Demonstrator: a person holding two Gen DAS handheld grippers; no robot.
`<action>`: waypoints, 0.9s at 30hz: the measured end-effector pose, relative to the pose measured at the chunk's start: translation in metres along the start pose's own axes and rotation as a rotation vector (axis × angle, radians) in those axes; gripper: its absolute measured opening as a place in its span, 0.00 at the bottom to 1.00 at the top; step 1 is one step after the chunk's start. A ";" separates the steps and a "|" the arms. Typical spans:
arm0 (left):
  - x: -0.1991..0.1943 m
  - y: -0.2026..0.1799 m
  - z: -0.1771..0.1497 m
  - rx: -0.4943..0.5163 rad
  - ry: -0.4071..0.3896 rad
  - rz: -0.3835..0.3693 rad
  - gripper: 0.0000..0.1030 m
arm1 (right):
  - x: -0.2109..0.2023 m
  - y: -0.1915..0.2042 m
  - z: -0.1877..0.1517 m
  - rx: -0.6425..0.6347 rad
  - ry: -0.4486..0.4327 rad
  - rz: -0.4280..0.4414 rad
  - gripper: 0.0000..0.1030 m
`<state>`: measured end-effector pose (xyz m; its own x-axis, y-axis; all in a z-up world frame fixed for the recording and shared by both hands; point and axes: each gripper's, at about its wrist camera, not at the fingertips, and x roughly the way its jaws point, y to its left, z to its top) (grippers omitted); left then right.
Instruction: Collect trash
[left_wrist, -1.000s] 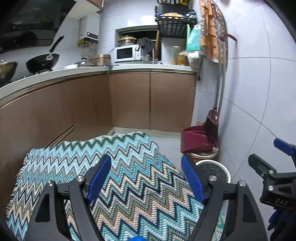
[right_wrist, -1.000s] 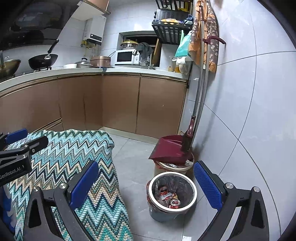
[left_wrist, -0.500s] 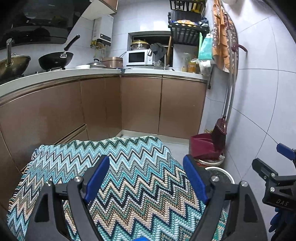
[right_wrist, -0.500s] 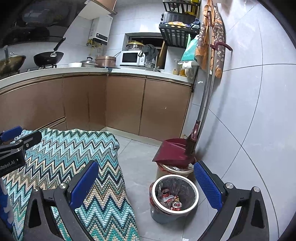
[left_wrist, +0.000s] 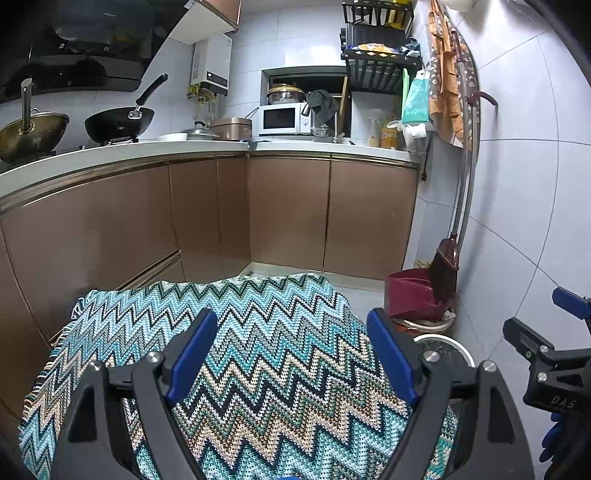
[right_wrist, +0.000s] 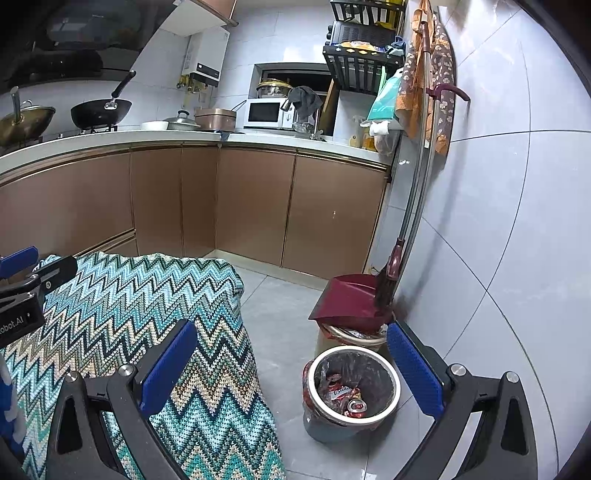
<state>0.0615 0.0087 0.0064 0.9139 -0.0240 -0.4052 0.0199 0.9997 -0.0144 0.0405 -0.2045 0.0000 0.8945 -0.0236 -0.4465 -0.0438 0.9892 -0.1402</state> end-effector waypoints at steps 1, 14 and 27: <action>0.000 -0.001 -0.001 0.003 0.001 0.001 0.80 | 0.000 -0.001 0.000 0.001 0.002 0.001 1.00; 0.003 -0.010 -0.007 0.040 0.004 0.017 0.80 | 0.004 -0.005 -0.006 0.010 0.017 -0.006 1.00; 0.023 -0.013 -0.031 0.082 0.093 0.041 0.80 | 0.018 -0.008 -0.020 0.022 0.066 -0.002 1.00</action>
<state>0.0697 -0.0055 -0.0313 0.8730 0.0203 -0.4873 0.0200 0.9968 0.0774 0.0476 -0.2153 -0.0244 0.8633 -0.0339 -0.5036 -0.0322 0.9920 -0.1219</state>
